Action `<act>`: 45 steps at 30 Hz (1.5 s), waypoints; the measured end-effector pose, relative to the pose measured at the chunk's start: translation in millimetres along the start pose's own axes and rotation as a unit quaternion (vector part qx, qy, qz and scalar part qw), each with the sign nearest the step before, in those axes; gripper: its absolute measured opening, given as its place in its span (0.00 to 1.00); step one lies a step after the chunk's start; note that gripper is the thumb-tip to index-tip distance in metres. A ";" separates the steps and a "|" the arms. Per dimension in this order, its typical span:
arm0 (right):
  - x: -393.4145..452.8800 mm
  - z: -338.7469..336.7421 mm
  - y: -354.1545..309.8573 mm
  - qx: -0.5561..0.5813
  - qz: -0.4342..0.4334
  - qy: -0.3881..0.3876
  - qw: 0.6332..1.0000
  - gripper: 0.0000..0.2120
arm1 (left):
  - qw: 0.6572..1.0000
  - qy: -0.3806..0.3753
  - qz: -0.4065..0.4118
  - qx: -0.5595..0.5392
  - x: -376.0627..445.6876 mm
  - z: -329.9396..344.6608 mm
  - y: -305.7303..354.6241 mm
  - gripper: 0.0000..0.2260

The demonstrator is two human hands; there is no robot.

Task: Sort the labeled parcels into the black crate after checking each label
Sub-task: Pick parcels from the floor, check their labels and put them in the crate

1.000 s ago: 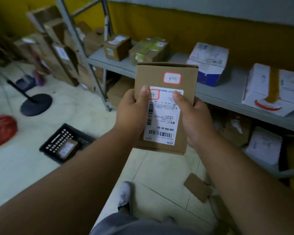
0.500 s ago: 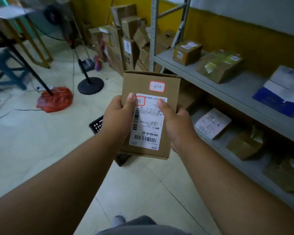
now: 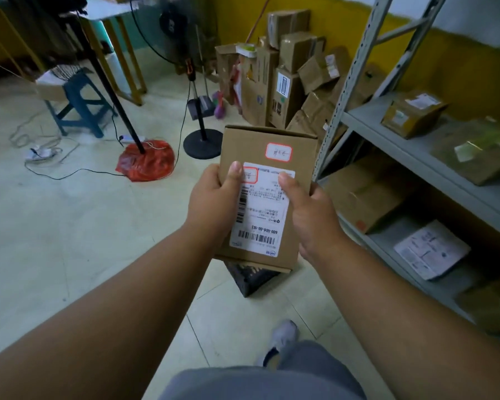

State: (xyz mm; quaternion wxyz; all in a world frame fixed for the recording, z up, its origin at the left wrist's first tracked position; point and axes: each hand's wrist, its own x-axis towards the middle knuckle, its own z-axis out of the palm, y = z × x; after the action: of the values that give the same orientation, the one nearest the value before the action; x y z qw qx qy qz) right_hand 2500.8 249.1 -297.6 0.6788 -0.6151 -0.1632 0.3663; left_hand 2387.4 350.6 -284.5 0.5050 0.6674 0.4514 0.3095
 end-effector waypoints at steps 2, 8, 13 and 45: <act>24.9 -0.7 -0.6 -0.011 0.003 0.005 1.000 0.15 | 1.000 -0.006 -0.010 0.004 22.1 10.8 -5.2 0.14; 125.9 14.9 -0.1 -0.021 0.022 -0.029 0.999 0.19 | 0.999 0.024 -0.038 -0.007 103.2 29.0 -10.9 0.13; 213.2 50.5 -25.7 -0.086 -0.023 0.011 0.996 0.29 | 0.997 0.076 -0.032 0.000 184.5 24.9 4.9 0.05; 459.4 134.9 107.7 -0.193 0.085 0.460 0.863 0.11 | 0.910 -0.352 0.046 0.216 564.3 133.8 -133.2 0.20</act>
State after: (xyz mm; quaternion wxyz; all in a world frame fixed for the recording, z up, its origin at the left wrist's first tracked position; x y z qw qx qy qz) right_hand 2689.8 663.6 -480.0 0.5108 -0.8439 0.1532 0.0593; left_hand 2691.2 825.2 -475.6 0.4600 0.8458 0.2689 -0.0279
